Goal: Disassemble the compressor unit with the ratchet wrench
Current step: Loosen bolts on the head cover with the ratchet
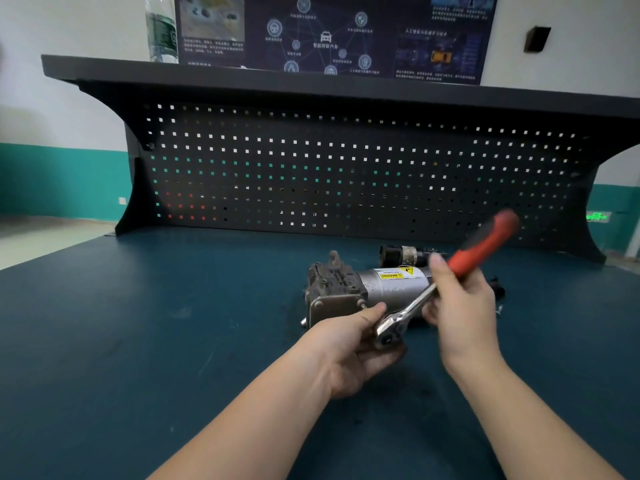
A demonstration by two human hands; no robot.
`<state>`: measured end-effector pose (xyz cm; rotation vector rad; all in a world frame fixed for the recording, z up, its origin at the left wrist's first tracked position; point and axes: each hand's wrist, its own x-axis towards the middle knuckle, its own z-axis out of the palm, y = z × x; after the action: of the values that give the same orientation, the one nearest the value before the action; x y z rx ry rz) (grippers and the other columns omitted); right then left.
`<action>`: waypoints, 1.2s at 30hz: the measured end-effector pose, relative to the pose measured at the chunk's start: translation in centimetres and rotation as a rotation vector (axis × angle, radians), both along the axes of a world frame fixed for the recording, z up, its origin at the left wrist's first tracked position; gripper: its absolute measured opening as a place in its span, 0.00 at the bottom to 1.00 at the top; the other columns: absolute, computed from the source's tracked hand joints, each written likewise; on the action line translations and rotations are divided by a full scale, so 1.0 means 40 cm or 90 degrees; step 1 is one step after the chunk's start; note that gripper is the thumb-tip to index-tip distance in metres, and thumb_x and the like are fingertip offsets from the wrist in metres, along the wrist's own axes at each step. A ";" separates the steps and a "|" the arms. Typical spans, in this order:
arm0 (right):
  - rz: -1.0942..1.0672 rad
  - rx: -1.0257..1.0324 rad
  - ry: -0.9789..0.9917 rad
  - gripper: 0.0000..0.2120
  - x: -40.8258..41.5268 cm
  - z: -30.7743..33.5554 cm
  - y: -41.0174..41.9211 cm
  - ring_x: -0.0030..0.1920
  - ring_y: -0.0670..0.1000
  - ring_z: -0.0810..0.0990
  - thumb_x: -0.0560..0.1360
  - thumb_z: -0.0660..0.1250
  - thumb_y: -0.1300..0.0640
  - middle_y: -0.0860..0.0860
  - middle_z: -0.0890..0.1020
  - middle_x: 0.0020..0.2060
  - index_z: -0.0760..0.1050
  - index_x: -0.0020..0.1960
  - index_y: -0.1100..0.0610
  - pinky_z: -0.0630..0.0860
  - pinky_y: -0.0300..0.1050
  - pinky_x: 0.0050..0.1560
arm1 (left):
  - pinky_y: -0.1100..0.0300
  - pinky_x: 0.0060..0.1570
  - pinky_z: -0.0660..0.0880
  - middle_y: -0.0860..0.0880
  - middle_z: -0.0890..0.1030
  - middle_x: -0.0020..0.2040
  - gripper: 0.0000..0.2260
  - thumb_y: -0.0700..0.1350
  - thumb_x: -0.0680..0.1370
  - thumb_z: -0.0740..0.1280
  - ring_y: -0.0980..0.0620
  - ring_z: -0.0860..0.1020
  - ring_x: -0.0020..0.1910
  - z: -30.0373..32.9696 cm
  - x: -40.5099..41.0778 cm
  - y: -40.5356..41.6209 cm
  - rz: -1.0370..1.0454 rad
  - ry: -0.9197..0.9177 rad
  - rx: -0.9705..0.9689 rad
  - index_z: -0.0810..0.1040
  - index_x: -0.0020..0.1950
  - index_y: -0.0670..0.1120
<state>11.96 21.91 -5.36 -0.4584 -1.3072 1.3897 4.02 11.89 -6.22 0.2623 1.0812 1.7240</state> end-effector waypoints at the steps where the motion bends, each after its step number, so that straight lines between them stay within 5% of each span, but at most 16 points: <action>1: 0.000 0.115 -0.007 0.06 0.002 0.002 -0.014 0.31 0.45 0.72 0.73 0.68 0.46 0.41 0.74 0.28 0.75 0.38 0.44 0.69 0.43 0.37 | 0.51 0.33 0.81 0.40 0.80 0.38 0.08 0.41 0.73 0.71 0.43 0.79 0.41 0.001 -0.001 -0.001 0.003 -0.005 -0.004 0.78 0.44 0.37; 3: 0.001 0.235 -0.013 0.04 -0.002 -0.003 -0.031 0.36 0.46 0.74 0.71 0.67 0.42 0.40 0.77 0.32 0.75 0.40 0.40 0.70 0.45 0.41 | 0.50 0.33 0.80 0.40 0.79 0.38 0.08 0.40 0.73 0.71 0.43 0.79 0.40 0.002 -0.005 -0.001 0.004 -0.010 -0.015 0.78 0.45 0.36; 5: -0.054 0.187 -0.049 0.05 -0.006 -0.002 -0.022 0.35 0.45 0.74 0.72 0.67 0.43 0.40 0.76 0.31 0.74 0.41 0.42 0.71 0.45 0.41 | 0.51 0.35 0.81 0.41 0.80 0.35 0.07 0.40 0.74 0.70 0.44 0.79 0.38 0.002 -0.006 -0.001 0.001 -0.013 -0.018 0.78 0.45 0.35; 7: -0.081 -0.019 -0.105 0.07 -0.004 -0.004 0.006 0.28 0.45 0.72 0.75 0.66 0.47 0.43 0.73 0.26 0.72 0.41 0.49 0.71 0.43 0.36 | 0.53 0.37 0.81 0.40 0.81 0.37 0.08 0.41 0.75 0.69 0.43 0.80 0.37 0.002 -0.003 0.002 -0.008 0.003 -0.016 0.78 0.45 0.36; 10: 0.059 -0.437 -0.121 0.13 -0.002 -0.032 0.028 0.15 0.44 0.57 0.77 0.61 0.56 0.47 0.61 0.22 0.64 0.35 0.54 0.56 0.32 0.20 | 0.54 0.36 0.80 0.39 0.81 0.42 0.09 0.42 0.75 0.69 0.43 0.80 0.40 0.000 0.000 0.007 -0.013 0.021 -0.011 0.77 0.47 0.36; 12: 0.113 -0.498 -0.087 0.14 -0.001 -0.039 0.013 0.14 0.44 0.54 0.77 0.60 0.57 0.47 0.59 0.20 0.62 0.34 0.54 0.53 0.28 0.19 | 0.54 0.35 0.81 0.39 0.81 0.43 0.09 0.42 0.76 0.69 0.43 0.80 0.41 -0.001 -0.001 0.008 -0.006 0.023 -0.009 0.77 0.49 0.36; 15: 0.036 -0.269 -0.015 0.12 -0.005 -0.018 0.017 0.16 0.42 0.60 0.78 0.63 0.56 0.44 0.63 0.18 0.66 0.37 0.53 0.57 0.33 0.19 | 0.54 0.33 0.81 0.40 0.81 0.41 0.08 0.42 0.75 0.69 0.43 0.79 0.40 0.000 -0.003 0.005 -0.004 0.032 -0.008 0.78 0.48 0.37; 19: -0.012 0.191 -0.020 0.06 -0.003 0.002 -0.031 0.32 0.43 0.71 0.74 0.66 0.47 0.39 0.74 0.28 0.73 0.38 0.41 0.68 0.41 0.38 | 0.52 0.32 0.80 0.41 0.79 0.37 0.06 0.39 0.74 0.70 0.45 0.78 0.38 0.001 -0.008 -0.001 0.001 0.021 -0.020 0.78 0.44 0.36; 21: -0.066 0.214 -0.042 0.03 -0.008 -0.004 -0.040 0.35 0.43 0.74 0.74 0.65 0.46 0.39 0.76 0.32 0.74 0.41 0.40 0.71 0.42 0.42 | 0.51 0.34 0.80 0.41 0.79 0.39 0.06 0.39 0.75 0.69 0.45 0.78 0.38 0.001 -0.008 -0.001 0.002 0.019 -0.023 0.77 0.46 0.36; 24: -0.102 -0.070 -0.105 0.05 -0.008 -0.005 -0.009 0.29 0.44 0.75 0.76 0.64 0.50 0.46 0.76 0.30 0.73 0.44 0.50 0.75 0.45 0.35 | 0.53 0.36 0.80 0.40 0.80 0.40 0.06 0.40 0.75 0.69 0.45 0.79 0.39 0.000 -0.006 0.002 -0.008 0.030 -0.016 0.78 0.47 0.36; 26: -0.008 -0.353 -0.113 0.09 -0.008 -0.021 0.010 0.17 0.43 0.63 0.77 0.61 0.56 0.47 0.66 0.21 0.67 0.38 0.53 0.62 0.37 0.23 | 0.54 0.37 0.81 0.40 0.81 0.41 0.07 0.40 0.75 0.69 0.45 0.80 0.40 -0.002 -0.007 0.005 -0.010 0.039 -0.015 0.78 0.48 0.37; 28: 0.067 -0.517 -0.088 0.12 -0.009 -0.035 0.013 0.16 0.44 0.57 0.77 0.59 0.58 0.47 0.60 0.20 0.63 0.36 0.53 0.55 0.37 0.24 | 0.54 0.38 0.81 0.41 0.81 0.39 0.07 0.40 0.75 0.70 0.45 0.80 0.39 -0.004 -0.009 0.008 -0.007 0.044 -0.017 0.77 0.48 0.38; 30: 0.065 -0.453 -0.079 0.11 -0.008 -0.031 0.010 0.15 0.43 0.58 0.78 0.59 0.58 0.47 0.62 0.19 0.64 0.37 0.54 0.56 0.36 0.22 | 0.54 0.37 0.81 0.41 0.81 0.40 0.07 0.40 0.75 0.69 0.45 0.80 0.40 -0.004 -0.010 0.008 -0.006 0.045 -0.017 0.77 0.49 0.38; 32: 0.026 -0.221 -0.018 0.08 -0.012 -0.014 0.011 0.19 0.44 0.66 0.78 0.63 0.55 0.49 0.68 0.24 0.68 0.41 0.52 0.63 0.36 0.21 | 0.53 0.36 0.81 0.40 0.80 0.43 0.08 0.40 0.76 0.69 0.44 0.79 0.42 -0.004 -0.010 0.007 -0.007 0.051 -0.017 0.77 0.50 0.37; 34: 0.019 0.071 -0.012 0.05 -0.003 0.004 -0.007 0.31 0.46 0.73 0.75 0.66 0.50 0.46 0.73 0.32 0.71 0.42 0.47 0.73 0.41 0.33 | 0.53 0.35 0.81 0.39 0.79 0.44 0.08 0.40 0.76 0.68 0.44 0.78 0.42 -0.005 -0.008 0.005 -0.009 0.057 -0.020 0.77 0.50 0.36; 36: 0.019 0.297 -0.041 0.02 -0.001 -0.003 -0.029 0.39 0.41 0.75 0.74 0.66 0.48 0.39 0.76 0.35 0.72 0.45 0.43 0.72 0.35 0.45 | 0.53 0.34 0.81 0.39 0.79 0.45 0.09 0.39 0.76 0.68 0.44 0.78 0.42 -0.009 -0.010 0.003 -0.016 0.062 -0.030 0.77 0.52 0.34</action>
<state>11.93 20.76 -5.48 -0.1676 -1.6391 1.0525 3.63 12.03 -6.57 0.3313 1.1833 1.6755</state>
